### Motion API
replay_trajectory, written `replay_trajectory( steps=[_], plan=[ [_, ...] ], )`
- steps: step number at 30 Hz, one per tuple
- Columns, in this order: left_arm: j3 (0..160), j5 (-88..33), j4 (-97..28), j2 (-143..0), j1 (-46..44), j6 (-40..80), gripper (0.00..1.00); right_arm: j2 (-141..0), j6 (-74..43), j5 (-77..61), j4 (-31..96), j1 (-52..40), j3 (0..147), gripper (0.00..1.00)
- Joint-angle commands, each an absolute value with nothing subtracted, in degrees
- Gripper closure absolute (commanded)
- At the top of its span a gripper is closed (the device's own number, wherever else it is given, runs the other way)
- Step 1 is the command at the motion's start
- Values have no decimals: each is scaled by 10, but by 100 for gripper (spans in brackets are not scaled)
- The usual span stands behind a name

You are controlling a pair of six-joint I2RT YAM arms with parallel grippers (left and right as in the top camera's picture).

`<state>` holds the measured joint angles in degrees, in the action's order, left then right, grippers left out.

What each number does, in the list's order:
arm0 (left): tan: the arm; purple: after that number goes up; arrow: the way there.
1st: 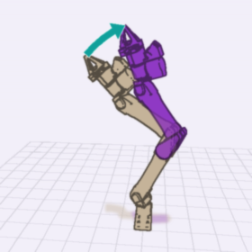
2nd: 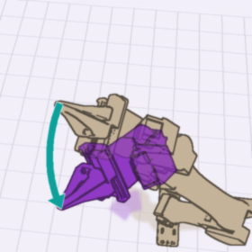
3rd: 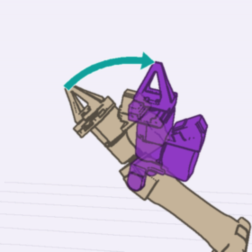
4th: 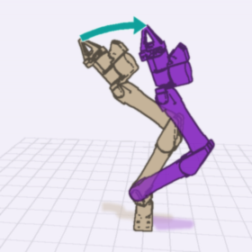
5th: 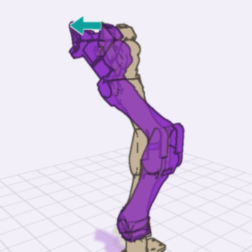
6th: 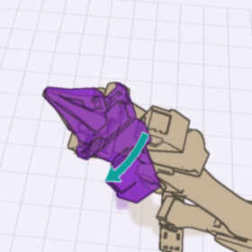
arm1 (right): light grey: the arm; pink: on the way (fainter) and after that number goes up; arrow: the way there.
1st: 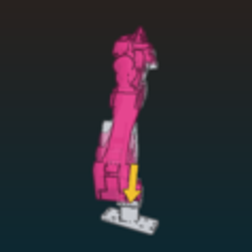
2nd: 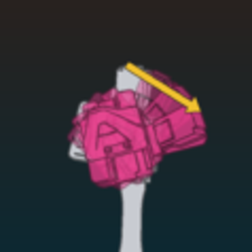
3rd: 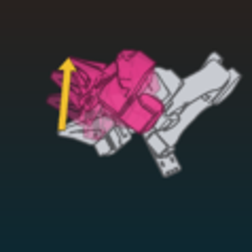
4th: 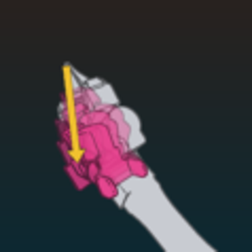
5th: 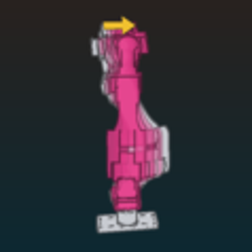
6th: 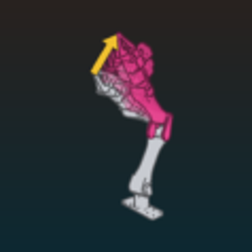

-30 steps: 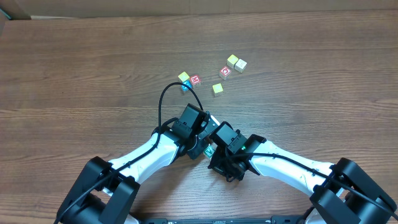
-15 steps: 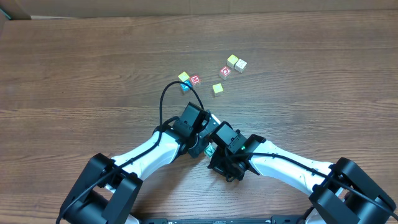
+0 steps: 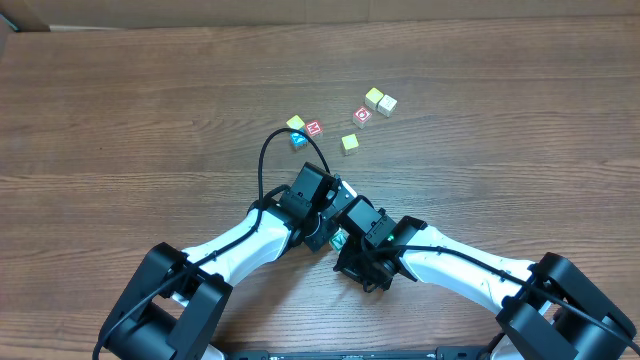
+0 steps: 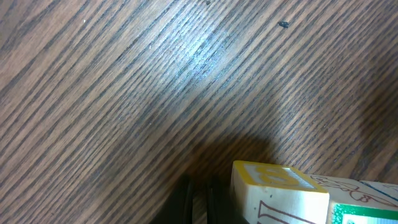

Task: Flip 3 blocks

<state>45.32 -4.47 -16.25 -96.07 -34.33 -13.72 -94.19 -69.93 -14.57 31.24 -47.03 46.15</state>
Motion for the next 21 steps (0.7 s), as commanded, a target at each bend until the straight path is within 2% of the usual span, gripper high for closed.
replay_trajectory(
  steps=[1,21],
  plan=[
    [440,-204,-177,-982,-375,-131,95,-943,-693,-105,253,-469,488,96],
    [440,-188,-174,-983,-375,-142,96,-943,-706,-105,244,-476,488,96]
  ],
)
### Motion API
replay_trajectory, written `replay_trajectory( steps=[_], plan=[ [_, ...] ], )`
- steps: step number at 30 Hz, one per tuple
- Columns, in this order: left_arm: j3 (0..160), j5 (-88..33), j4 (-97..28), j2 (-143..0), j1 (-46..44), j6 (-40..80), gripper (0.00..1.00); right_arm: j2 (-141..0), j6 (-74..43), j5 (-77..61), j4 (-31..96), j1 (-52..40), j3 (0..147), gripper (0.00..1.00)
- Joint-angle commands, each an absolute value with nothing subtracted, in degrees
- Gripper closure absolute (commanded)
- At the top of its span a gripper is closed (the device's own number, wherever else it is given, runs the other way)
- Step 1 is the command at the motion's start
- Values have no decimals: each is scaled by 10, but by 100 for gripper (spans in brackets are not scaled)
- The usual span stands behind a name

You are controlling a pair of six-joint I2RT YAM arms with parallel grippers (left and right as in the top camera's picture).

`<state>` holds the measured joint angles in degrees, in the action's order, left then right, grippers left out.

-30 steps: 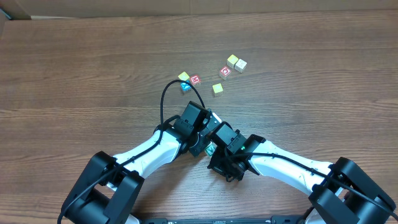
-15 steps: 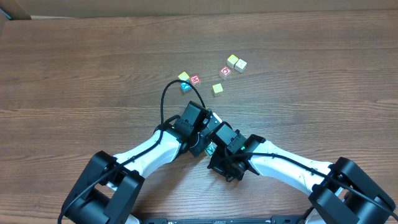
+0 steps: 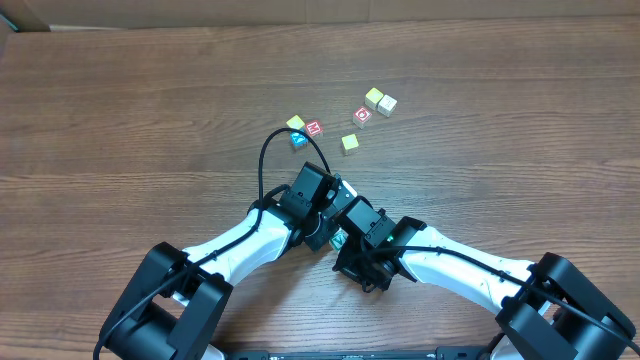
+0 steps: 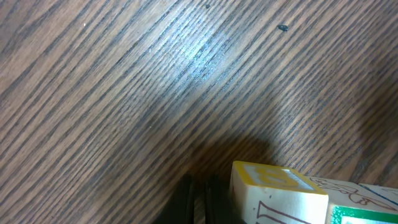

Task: Flip 3 blocks

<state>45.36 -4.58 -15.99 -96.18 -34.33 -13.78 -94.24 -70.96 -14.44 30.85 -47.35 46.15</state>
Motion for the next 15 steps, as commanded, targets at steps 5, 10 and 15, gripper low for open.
replay_trajectory(
  steps=[5,10,15],
  plan=[
    [440,-182,-171,-983,-375,-142,96,-943,-719,-96,245,-485,488,96],
    [440,-167,-171,-983,-375,-144,96,-943,-721,-96,243,-485,488,96],
    [440,-165,-170,-983,-375,-155,96,-943,-721,-95,243,-485,488,96]
  ],
)
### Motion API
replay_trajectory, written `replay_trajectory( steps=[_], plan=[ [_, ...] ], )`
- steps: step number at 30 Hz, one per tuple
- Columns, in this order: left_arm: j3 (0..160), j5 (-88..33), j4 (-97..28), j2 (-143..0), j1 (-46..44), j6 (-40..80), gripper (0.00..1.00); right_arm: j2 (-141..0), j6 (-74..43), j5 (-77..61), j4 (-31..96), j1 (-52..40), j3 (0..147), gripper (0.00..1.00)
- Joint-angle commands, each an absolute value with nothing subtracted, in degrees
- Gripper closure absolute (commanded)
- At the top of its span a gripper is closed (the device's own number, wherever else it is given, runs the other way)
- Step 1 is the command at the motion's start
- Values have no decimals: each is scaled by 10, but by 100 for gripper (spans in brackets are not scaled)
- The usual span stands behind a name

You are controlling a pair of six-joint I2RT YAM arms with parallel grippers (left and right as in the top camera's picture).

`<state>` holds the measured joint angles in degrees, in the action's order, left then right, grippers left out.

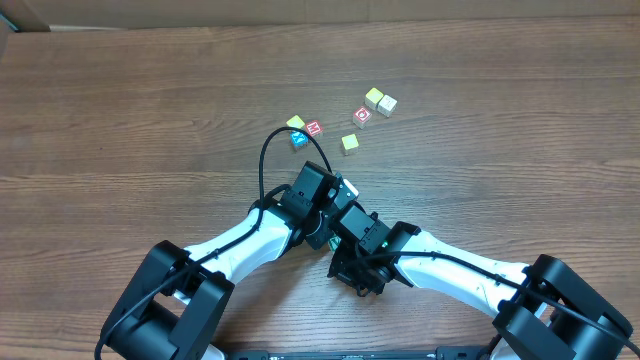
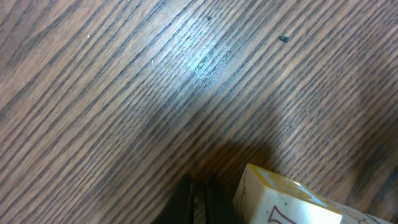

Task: Flip 3 blocks

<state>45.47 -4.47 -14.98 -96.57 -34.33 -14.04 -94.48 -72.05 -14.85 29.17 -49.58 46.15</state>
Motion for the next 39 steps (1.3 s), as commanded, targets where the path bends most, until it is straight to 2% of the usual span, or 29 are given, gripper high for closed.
replay_trajectory(
  steps=[1,14,39],
  plan=[
    [440,-165,-170,-983,-375,-159,96,-943,-721,-95,243,-485,488,96],
    [440,-165,-171,-983,-375,-206,96,-943,-731,-95,243,-485,488,96],
    [440,-165,-161,-983,-375,-223,96,-943,-738,-94,243,-489,488,96]
  ],
)
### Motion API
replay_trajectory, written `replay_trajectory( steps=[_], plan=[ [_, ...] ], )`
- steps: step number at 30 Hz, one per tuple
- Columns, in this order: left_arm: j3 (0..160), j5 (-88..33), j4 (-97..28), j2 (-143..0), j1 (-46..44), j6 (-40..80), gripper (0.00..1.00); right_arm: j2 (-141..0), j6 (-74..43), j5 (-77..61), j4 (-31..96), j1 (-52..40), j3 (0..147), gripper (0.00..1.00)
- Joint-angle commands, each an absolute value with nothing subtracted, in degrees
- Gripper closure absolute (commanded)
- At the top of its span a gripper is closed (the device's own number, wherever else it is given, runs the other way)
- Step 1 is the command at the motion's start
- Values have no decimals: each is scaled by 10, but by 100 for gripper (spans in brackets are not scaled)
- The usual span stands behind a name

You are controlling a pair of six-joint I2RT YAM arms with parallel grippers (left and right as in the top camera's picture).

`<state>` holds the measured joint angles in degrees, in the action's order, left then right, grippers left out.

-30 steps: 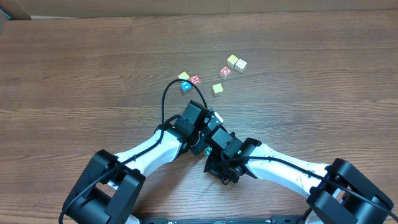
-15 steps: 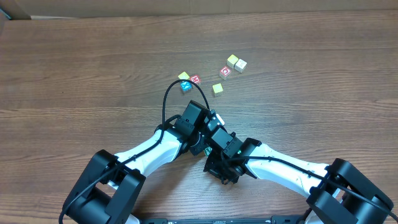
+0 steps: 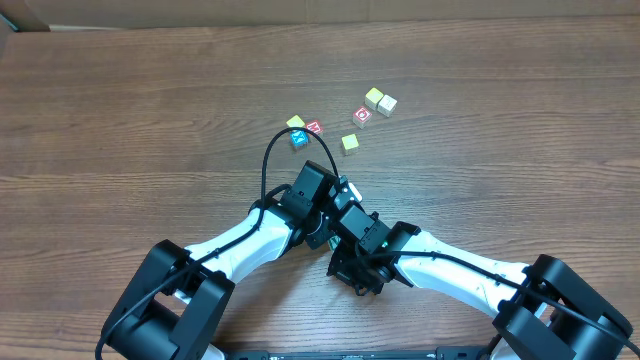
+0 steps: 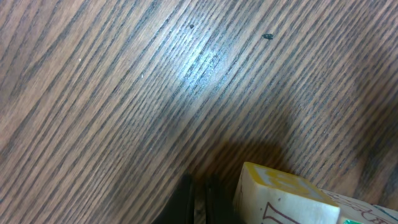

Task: Flip 3 blocks

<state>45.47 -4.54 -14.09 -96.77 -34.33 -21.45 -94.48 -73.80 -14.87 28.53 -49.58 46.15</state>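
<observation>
A cream block (image 4: 283,198) with a yellow top and a red letter on its side rests on the wood, slightly tilted. It lies just right of my left gripper (image 4: 200,186), whose two dark fingers stand together with nothing between them. Overhead, the left gripper (image 3: 328,222) and right gripper (image 3: 346,246) meet at the table's middle and hide that block. Whether the right gripper's jaws are open or shut does not show.
Several small blocks lie farther back: a yellow-green one (image 3: 295,123), a red one (image 3: 314,127), a blue one (image 3: 298,139), a green one (image 3: 349,143), another red one (image 3: 362,116), and a yellow (image 3: 373,97) and cream pair (image 3: 387,104). A black cable (image 3: 275,150) loops above the left wrist.
In the left wrist view the table has slid a little left and the block's yellow top shows more. Overhead, neither arm has visibly moved.
At first the yellow-topped block sat level beside my shut left fingers, with a green-faced block touching its right side. Then the right arm had come in closer to the left gripper, the block stood tilted and the green face was out of view. Now it still leans slightly.
</observation>
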Motion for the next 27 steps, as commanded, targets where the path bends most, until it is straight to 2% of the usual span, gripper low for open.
replay_trajectory(
  steps=[1,27],
  plan=[
    [440,-165,-160,-983,-375,-223,96,-943,-738,-94,243,-489,488,96],
    [440,-132,-151,-983,-374,-218,96,-943,-750,-90,245,-492,488,96]
  ],
)
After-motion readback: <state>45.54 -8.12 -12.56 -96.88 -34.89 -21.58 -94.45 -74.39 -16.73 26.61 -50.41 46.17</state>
